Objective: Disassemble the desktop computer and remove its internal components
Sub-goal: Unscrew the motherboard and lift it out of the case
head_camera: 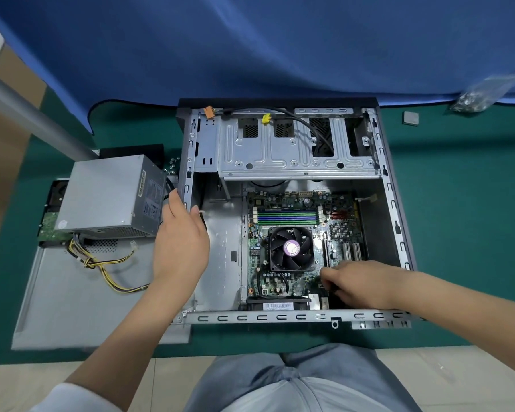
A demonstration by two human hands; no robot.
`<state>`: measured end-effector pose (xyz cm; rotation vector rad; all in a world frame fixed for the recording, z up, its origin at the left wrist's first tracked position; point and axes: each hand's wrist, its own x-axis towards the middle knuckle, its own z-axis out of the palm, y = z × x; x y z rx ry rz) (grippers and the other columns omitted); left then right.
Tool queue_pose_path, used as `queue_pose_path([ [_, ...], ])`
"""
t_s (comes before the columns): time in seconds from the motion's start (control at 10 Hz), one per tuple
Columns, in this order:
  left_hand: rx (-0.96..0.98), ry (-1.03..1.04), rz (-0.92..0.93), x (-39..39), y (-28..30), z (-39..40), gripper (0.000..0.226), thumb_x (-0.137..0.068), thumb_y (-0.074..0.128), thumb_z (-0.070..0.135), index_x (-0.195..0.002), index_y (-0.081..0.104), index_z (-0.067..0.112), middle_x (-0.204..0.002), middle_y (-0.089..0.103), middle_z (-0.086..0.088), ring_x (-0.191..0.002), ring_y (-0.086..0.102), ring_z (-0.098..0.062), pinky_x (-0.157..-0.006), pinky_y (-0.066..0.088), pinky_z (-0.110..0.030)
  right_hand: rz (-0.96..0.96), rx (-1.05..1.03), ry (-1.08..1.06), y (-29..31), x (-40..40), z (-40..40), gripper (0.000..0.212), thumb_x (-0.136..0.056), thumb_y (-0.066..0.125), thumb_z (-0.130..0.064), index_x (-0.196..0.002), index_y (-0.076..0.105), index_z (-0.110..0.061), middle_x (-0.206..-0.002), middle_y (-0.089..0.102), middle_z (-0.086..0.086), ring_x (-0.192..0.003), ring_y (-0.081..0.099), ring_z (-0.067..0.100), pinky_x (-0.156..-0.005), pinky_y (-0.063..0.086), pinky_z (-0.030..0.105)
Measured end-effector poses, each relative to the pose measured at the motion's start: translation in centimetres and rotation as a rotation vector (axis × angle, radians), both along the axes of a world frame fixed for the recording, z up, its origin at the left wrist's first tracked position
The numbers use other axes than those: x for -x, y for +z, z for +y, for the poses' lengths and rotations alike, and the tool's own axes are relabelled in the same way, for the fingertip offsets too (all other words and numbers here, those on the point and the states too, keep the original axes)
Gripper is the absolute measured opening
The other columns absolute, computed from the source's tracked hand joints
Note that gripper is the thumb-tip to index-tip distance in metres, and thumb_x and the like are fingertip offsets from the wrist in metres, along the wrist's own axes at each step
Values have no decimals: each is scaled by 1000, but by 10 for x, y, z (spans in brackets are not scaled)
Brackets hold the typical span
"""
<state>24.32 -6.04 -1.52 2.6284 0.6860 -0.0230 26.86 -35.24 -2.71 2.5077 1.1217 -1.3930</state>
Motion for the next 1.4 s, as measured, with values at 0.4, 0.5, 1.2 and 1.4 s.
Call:
queue_pose_path([
  [0.4, -19, -6, 4, 0, 0, 0, 51, -102, 29, 26, -145, 21, 1, -137, 41, -23, -103, 54, -44, -80, 41, -44, 13, 16, -127, -3, -3, 1, 16, -94, 43, -26, -107, 50, -22, -108, 58, -1, -92, 51, 17, -74, 46, 32],
  [0.5, -16, -8, 1, 1, 0, 0, 51, -102, 29, 27, -145, 21, 1, -137, 41, -23, -103, 54, -44, -80, 41, -44, -37, 48, -119, -5, -2, 2, 22, -100, 34, -35, -104, 50, -21, -101, 62, 2, -80, 50, 18, -67, 41, 30],
  [1.2, -4, -3, 0, 0, -1, 2, 50, -101, 30, 26, -145, 22, 2, -136, 42, -22, -102, 54, -43, -78, 41, -44, 72, 49, -241, -8, -7, 2, 15, -90, 48, -18, -101, 54, -26, -106, 55, -6, -92, 54, 15, -81, 49, 33],
  [1.4, 17, -6, -1, 1, -1, 2, 51, -102, 30, 26, -145, 21, 2, -137, 40, -22, -104, 53, -43, -81, 41, -45, -35, 97, -191, -12, -6, 3, 21, -99, 38, -39, -97, 50, -22, -98, 63, 2, -77, 51, 18, -65, 41, 29],
])
